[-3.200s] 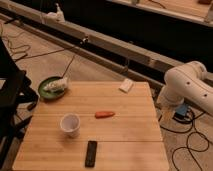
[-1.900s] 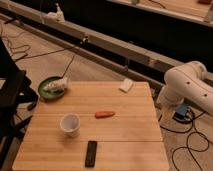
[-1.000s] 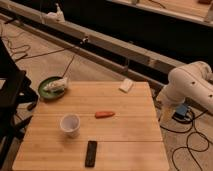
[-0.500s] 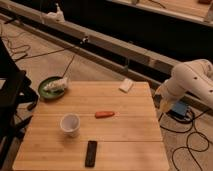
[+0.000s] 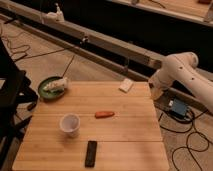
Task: Place the white sponge in the ceramic cup
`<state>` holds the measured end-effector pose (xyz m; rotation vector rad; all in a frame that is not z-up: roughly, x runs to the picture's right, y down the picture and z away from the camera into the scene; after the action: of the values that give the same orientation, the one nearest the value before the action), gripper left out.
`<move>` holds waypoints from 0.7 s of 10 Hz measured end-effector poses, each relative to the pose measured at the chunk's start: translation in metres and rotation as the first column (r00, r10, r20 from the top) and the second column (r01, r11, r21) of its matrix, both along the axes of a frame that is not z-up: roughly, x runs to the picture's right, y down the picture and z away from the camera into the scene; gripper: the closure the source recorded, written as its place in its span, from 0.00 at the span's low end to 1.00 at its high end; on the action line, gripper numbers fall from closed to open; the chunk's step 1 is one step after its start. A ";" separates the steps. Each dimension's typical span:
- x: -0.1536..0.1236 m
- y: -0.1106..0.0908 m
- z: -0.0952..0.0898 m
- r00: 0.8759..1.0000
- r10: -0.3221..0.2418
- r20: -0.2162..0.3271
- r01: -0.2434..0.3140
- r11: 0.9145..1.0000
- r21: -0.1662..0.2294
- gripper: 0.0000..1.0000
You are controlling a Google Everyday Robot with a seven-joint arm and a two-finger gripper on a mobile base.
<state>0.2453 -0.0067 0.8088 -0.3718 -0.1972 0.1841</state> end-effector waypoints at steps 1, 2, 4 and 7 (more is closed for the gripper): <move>-0.019 -0.008 0.016 0.995 0.068 0.070 -0.069 0.998 0.003 0.35; -0.037 -0.011 0.026 0.984 0.120 0.133 -0.121 0.993 -0.006 0.35; -0.056 -0.015 0.034 0.964 0.171 0.201 -0.170 0.985 -0.022 0.35; -0.056 -0.015 0.033 0.964 0.171 0.201 -0.170 0.985 -0.022 0.35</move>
<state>0.1890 -0.0219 0.8421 -0.3782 -0.4309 0.3169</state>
